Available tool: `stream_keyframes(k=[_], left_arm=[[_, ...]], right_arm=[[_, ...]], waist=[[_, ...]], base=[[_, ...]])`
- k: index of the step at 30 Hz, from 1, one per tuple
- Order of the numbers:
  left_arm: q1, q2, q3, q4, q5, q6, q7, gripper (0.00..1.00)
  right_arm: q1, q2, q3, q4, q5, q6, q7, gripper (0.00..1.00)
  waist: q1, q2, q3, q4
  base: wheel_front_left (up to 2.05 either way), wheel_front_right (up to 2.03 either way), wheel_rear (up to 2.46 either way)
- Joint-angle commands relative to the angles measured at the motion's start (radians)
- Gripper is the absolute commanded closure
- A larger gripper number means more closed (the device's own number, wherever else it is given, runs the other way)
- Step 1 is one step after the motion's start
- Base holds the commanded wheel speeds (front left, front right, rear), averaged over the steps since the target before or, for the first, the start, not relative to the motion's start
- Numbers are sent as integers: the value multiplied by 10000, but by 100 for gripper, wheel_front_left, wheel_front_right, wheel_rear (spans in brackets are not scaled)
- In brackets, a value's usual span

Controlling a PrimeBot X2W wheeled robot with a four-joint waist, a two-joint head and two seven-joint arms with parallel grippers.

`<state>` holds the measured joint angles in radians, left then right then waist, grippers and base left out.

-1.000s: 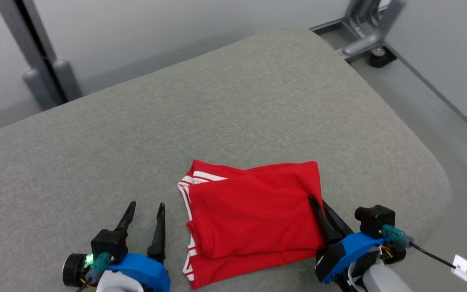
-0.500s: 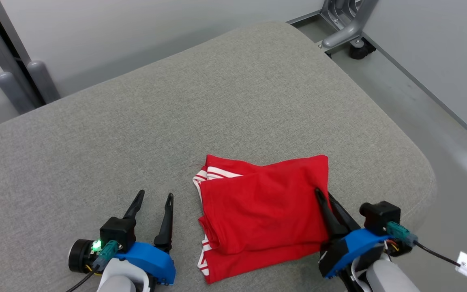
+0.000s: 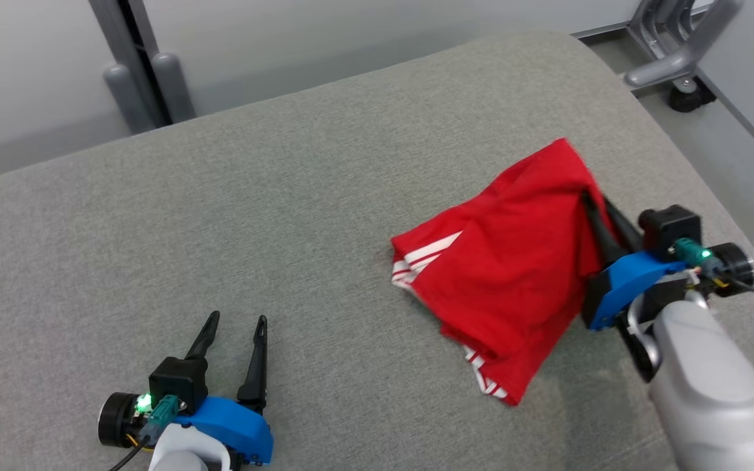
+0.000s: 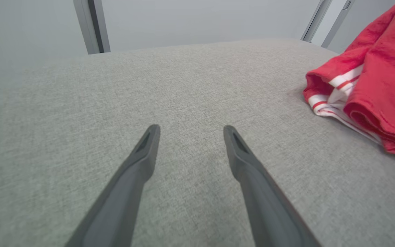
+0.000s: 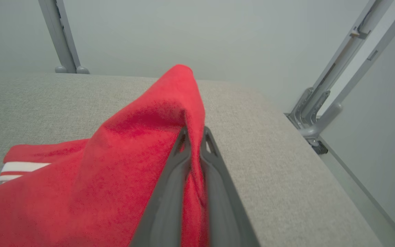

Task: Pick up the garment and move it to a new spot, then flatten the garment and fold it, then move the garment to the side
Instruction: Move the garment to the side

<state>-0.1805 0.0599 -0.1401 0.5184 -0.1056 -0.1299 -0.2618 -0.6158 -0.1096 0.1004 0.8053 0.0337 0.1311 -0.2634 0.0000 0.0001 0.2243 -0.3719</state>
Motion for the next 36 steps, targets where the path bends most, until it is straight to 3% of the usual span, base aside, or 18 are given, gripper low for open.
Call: stream_keyframes(k=[1,12,17,18,19,27,36], left_arm=[[-9,9,1,-66,-2,-6,-46,0],[-157,92,-178,-169,-80,-8,-44,0],[-126,161,-164,-179,-96,-8,-44,0],[-118,177,-151,-173,-103,-9,-44,0],[-109,183,-149,-163,-110,-9,-44,0],[128,139,-92,-66,-147,-9,-44,0],[388,16,548,-228,-42,200,-44,0]], right_arm=[[-249,-219,-291,144,-194,-7,-10,100],[-955,-1801,-3537,1281,-2365,-7,-11,100],[-1033,-1674,-4854,1022,-3162,-7,-13,100],[-1062,-1559,-5079,807,-3278,-7,-13,75],[-1046,-1429,-5197,600,-3437,-6,-19,0],[-563,-598,-5995,-881,-3855,-6,-19,0],[601,308,-4003,-2402,-2290,-6,-19,0]], waist=[[0,-1,214,286],[0,-1,392,975],[0,-1,389,1142],[0,-1,377,1163],[0,-1,365,1183],[0,-1,-102,1422],[0,-1,-679,1970]], base=[[0,0,0],[0,0,0],[0,0,0],[0,0,0],[0,0,0],[0,0,0],[0,0,0]])
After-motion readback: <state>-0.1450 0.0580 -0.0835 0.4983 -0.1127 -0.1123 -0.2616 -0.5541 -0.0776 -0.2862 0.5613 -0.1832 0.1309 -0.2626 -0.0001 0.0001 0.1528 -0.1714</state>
